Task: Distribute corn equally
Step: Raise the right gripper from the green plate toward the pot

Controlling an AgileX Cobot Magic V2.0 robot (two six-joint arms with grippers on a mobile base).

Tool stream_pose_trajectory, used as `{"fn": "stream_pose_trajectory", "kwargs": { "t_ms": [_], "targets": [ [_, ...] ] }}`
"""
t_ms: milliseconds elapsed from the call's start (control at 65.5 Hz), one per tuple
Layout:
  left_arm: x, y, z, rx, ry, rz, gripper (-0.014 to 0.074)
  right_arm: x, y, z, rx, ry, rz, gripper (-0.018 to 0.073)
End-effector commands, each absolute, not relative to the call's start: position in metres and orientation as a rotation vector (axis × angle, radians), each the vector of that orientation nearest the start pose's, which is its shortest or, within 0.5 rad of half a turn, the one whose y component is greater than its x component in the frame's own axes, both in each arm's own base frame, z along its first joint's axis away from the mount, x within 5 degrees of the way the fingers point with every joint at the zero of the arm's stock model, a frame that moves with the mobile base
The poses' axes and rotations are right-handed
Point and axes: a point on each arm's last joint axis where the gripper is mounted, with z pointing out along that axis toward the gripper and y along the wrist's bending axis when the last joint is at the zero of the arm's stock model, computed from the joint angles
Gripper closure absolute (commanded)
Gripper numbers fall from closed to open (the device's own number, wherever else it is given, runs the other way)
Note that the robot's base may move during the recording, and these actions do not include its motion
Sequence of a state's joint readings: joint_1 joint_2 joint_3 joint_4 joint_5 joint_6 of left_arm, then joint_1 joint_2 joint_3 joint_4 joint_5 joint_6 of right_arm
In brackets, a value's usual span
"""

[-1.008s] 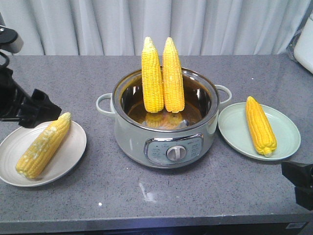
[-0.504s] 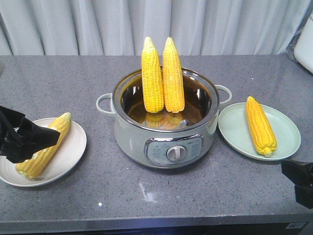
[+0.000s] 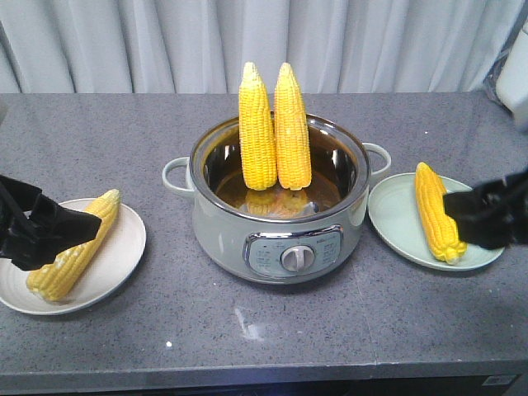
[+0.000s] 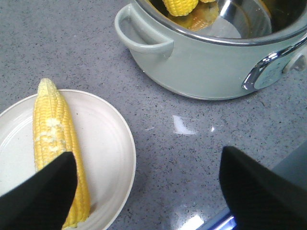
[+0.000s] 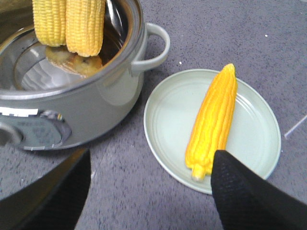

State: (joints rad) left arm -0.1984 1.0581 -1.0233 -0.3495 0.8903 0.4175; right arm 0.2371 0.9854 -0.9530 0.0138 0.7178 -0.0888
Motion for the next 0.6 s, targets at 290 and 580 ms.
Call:
{"fn": "stream_pose_trajectory", "kwargs": {
  "t_ms": [290, 580],
  "targets": [
    [0.195, -0.066, 0.374, 0.548, 2.200, -0.345, 0.0011, 0.279, 0.069, 0.394, -0.377, 2.148, 0.108, 0.0063],
    [0.195, -0.066, 0.374, 0.548, 2.200, -0.345, 0.0011, 0.342, 0.094, 0.402, -0.496, 2.142, 0.263, 0.0063]
  ]
}}
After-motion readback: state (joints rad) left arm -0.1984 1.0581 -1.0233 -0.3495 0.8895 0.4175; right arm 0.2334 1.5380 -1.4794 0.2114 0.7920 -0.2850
